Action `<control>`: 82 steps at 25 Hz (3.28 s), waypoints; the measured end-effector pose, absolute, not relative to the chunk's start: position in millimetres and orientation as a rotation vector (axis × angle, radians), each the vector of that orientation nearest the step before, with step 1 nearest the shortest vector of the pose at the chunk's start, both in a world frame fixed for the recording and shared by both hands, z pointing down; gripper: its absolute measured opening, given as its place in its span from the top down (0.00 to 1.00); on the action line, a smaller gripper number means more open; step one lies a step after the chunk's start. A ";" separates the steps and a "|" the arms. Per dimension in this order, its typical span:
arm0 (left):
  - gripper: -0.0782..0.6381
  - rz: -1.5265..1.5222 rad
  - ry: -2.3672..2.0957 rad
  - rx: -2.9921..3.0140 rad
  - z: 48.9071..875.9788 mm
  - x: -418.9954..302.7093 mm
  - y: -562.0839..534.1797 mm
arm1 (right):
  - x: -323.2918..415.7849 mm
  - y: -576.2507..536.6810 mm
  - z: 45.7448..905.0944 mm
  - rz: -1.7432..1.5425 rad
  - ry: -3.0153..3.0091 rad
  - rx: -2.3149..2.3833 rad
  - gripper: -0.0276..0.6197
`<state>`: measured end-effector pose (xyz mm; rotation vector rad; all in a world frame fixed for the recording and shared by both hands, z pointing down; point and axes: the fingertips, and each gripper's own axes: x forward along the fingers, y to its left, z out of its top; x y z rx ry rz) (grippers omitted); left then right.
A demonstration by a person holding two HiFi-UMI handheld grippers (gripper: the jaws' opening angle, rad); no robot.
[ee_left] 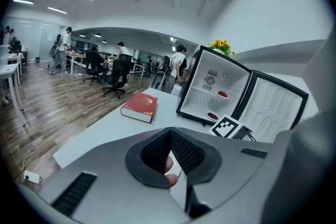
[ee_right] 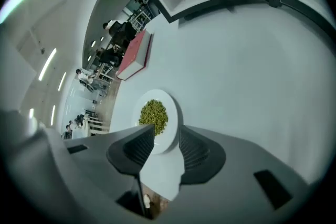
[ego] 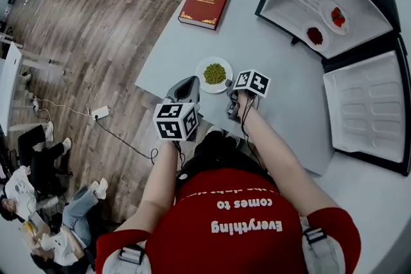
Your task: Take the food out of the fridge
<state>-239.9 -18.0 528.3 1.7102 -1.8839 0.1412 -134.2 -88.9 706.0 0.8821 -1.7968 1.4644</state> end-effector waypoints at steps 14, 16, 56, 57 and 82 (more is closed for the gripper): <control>0.89 0.152 -1.646 2.142 461.6 -127.7 -136.1 | -76.9 -155.3 483.6 2.101 -2.758 0.295 0.94; 0.89 0.172 -1.588 2.207 456.6 -104.4 -153.3 | -55.1 -168.2 474.9 2.128 -2.810 0.332 0.94; 0.89 0.203 -1.326 2.332 470.5 -8.9 -283.2 | 97.2 -439.8 509.9 2.460 -2.456 1.642 0.92; 0.89 0.203 -1.327 2.338 468.5 -8.6 -282.0 | 96.5 -436.7 507.3 2.443 -2.480 1.622 0.92; 0.89 0.123 -1.461 2.179 471.8 -76.9 -167.1 | 26.9 -199.1 536.0 2.580 -2.433 0.892 0.92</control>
